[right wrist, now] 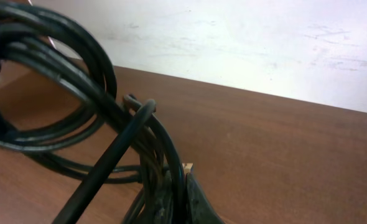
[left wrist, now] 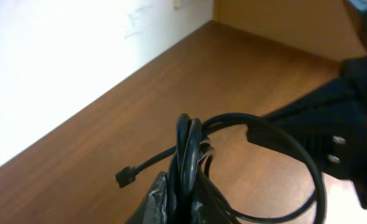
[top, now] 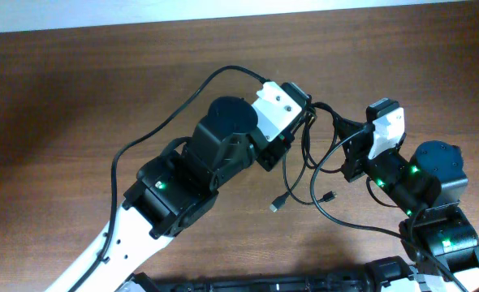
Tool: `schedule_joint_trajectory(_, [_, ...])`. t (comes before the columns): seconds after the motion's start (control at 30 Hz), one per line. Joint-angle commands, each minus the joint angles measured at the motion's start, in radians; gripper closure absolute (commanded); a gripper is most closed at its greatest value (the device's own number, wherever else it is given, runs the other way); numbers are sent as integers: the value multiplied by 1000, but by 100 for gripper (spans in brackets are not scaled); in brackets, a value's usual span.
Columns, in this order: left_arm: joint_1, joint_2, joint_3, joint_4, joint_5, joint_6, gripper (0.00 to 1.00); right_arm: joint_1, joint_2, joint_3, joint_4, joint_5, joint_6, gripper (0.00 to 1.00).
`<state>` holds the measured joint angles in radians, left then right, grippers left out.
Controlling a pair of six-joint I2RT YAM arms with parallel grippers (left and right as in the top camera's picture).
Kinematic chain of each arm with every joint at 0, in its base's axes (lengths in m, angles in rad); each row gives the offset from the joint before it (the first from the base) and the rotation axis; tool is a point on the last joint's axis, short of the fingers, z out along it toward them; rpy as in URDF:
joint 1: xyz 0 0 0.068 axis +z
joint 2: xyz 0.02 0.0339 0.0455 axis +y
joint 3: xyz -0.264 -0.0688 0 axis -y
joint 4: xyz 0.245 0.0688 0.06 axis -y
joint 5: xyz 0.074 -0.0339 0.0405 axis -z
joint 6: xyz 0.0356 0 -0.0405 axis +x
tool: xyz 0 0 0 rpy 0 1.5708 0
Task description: Untangle cables
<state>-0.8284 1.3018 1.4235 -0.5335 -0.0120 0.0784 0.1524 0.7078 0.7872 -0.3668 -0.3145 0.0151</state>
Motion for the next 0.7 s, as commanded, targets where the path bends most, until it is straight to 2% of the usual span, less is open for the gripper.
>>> schedule_joint_trajectory(0.0, [5,-6,16,16,-195,-69,100,4,-4,2,2,12,1,96])
schedule_joint_trajectory(0.3, [6,-6,16,29,-433,-192,100,3,-4,2,-13,32,1,96])
schedule_joint_trajectory(0.43, [8,-6,16,34,-484,-198,100,3,-4,2,-88,172,1,96])
schedule_joint_trajectory(0.67, [9,-6,16,48,-483,-198,100,3,-4,2,-232,446,0,96])
